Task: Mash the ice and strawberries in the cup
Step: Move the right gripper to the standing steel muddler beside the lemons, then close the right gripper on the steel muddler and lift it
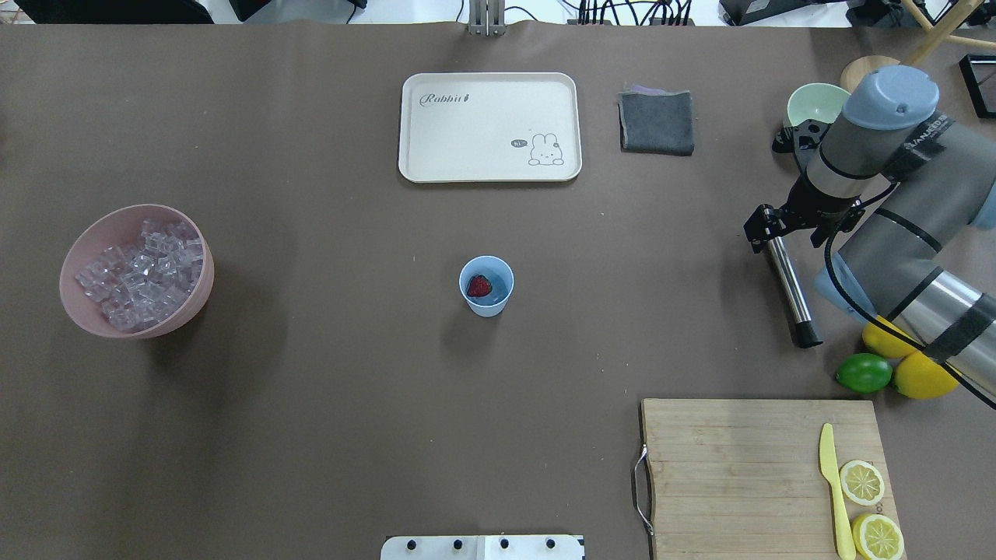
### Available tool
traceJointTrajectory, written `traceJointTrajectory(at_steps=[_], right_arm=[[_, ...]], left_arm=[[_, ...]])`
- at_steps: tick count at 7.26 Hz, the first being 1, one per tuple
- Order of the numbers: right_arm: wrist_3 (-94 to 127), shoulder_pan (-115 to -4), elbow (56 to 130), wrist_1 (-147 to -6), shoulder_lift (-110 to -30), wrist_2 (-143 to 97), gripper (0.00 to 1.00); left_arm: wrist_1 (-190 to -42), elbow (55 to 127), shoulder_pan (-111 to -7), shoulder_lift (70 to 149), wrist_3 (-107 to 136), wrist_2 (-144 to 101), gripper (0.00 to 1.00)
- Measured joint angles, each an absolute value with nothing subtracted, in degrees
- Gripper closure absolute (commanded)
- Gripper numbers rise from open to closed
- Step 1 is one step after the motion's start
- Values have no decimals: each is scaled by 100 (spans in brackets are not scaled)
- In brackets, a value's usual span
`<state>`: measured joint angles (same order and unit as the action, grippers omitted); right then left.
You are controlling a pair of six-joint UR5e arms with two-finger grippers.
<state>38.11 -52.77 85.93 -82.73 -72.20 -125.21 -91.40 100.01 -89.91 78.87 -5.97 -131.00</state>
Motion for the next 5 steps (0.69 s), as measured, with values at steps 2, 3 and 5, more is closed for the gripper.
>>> traceJointTrajectory(at_steps=[2,3,5], right_arm=[[3963,-5185,8585,-8253,-7219,-12524,23],[3993,-5158,8582,-8248,-7219,-12526,41],[3972,-5151,8579,-8233,-7229,-12555,43]], left_arm=[[-9141,9995,-8991,7889,-596,-13094,1],[-9140,9994,-8991,7891,-592,-13090,1],[-9141,9993,-8991,7892,-589,-13087,1]])
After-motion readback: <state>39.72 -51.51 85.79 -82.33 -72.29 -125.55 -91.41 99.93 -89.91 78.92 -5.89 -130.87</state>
